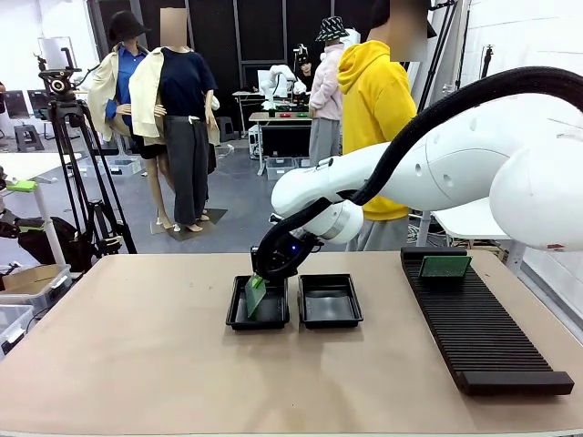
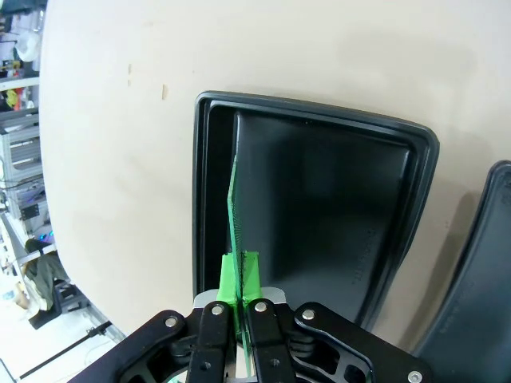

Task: Inspect and transfer BCBs to ESD trays.
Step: Pick up the Blank PCB from the PCB Rack and place it in the left ESD tray.

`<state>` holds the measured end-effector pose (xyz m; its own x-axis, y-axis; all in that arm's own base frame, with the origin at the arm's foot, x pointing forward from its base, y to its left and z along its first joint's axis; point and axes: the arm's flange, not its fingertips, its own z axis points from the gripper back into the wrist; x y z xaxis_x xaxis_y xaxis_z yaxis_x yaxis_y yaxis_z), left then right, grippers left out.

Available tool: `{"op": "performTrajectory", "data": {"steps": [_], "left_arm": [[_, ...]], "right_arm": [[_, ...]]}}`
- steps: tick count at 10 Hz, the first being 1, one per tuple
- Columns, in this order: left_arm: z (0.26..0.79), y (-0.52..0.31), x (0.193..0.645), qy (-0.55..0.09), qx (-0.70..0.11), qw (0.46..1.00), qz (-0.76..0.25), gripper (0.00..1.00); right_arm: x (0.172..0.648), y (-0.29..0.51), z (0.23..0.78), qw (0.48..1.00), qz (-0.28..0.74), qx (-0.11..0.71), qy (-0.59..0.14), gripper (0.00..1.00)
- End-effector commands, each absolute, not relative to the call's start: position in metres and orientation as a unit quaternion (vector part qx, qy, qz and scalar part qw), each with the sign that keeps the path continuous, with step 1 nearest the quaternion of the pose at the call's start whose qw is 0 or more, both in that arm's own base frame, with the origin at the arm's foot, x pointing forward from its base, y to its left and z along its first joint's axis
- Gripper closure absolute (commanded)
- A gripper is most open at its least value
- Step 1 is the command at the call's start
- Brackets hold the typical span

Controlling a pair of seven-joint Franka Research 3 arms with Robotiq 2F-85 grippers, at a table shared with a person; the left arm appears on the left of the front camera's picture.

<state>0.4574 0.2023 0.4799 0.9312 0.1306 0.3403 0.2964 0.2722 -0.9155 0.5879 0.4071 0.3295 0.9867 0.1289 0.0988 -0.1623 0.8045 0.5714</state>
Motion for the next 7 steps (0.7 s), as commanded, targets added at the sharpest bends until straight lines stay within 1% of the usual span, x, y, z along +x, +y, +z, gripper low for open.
{"op": "performTrajectory", "data": {"steps": [1,5,6,7], "left_arm": [[0.484,0.202,0.457,-0.178,-0.601,0.778,-0.046,0.00],[0.484,0.202,0.457,-0.178,-0.601,0.778,-0.046,0.00],[0.484,0.202,0.457,-0.178,-0.601,0.778,-0.046,0.00],[0.484,0.202,0.457,-0.178,-0.601,0.778,-0.046,0.00]], "right_arm": [[0.585,0.413,0.329,0.943,0.065,0.324,-0.043,0.90],[0.570,0.414,0.349,0.950,0.048,0.306,-0.048,0.11],[0.565,0.413,0.356,0.955,0.039,0.291,-0.050,0.00],[0.557,0.410,0.370,0.963,0.037,0.263,-0.041,0.00]]}}
